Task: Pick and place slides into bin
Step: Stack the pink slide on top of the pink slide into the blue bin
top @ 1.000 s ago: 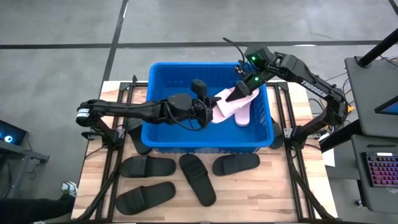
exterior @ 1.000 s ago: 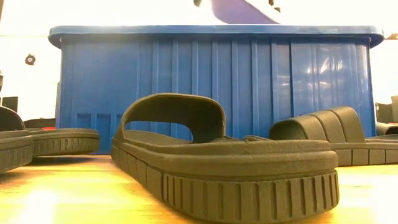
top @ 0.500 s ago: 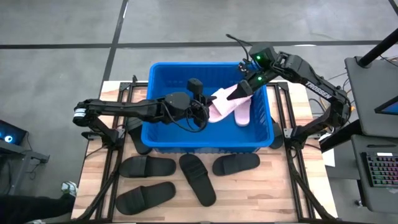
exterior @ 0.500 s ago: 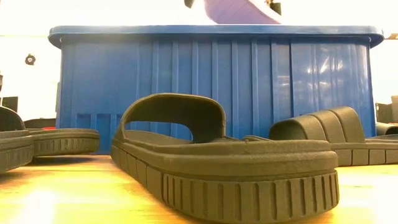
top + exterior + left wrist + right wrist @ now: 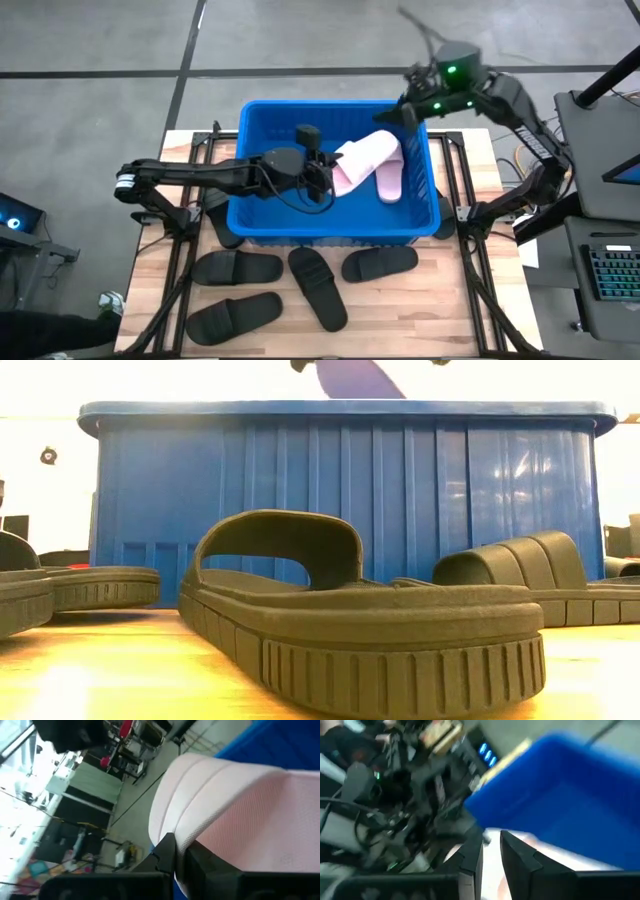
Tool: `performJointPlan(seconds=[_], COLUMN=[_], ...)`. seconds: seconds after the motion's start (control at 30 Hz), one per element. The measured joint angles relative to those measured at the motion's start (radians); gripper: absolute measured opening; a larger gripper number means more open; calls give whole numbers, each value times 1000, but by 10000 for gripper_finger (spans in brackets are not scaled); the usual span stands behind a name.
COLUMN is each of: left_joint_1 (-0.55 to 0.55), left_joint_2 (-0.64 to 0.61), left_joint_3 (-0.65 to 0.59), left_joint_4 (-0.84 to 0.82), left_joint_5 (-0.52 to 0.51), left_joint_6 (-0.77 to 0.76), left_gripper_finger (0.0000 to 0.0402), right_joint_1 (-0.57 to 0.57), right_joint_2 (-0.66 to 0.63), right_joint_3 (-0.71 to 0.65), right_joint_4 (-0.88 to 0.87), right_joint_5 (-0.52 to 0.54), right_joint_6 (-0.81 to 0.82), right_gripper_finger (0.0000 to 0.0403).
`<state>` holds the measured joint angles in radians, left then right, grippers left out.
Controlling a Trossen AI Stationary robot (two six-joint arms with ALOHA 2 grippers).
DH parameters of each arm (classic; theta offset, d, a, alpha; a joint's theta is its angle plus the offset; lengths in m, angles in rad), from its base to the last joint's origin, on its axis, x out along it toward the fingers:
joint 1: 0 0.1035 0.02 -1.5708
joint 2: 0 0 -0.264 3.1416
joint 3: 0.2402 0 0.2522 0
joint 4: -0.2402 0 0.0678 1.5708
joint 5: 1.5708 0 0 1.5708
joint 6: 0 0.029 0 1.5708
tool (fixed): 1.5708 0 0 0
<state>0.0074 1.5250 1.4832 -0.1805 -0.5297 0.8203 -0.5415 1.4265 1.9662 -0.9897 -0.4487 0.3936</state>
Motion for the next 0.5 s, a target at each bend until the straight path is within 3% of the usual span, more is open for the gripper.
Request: performJointPlan(seconds=[0.27, 0.5], left_joint_1=[13, 68], left_joint_2=[-98, -129], left_joint_3=[-4, -6], left_joint_4=[-49, -36], left_joint_5=[193, 370], left_joint_6=[-151, -239], left_gripper_finger=[0, 0], right_joint_1=[0, 0], right_joint_2=[-26, -114], right_joint_3=[231, 287], right_joint_4=[-1, -2], right_joint_5=[146, 214], right_joint_6=[-232, -338], right_gripper_finger=[57, 53])
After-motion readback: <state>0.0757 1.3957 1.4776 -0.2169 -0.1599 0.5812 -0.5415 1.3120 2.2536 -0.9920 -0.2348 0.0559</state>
